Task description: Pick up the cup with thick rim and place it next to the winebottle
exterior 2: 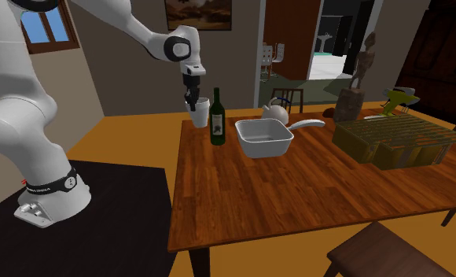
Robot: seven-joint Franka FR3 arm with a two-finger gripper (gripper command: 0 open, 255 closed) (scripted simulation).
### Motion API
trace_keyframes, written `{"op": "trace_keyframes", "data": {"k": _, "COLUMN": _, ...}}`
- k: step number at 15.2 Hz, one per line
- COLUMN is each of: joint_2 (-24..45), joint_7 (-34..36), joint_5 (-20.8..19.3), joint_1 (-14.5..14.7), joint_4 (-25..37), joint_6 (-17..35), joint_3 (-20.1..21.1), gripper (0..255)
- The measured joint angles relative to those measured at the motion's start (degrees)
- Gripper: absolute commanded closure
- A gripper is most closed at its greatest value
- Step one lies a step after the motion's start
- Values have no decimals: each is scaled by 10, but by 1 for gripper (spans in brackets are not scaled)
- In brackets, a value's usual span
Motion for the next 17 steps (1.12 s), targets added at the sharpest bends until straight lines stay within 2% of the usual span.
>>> {"op": "trace_keyframes", "data": {"k": 17, "joint_2": 83, "joint_7": 32, "joint_5": -52, "joint_1": 14, "joint_4": -41, "joint_6": 116, "joint_3": -16, "gripper": 255}}
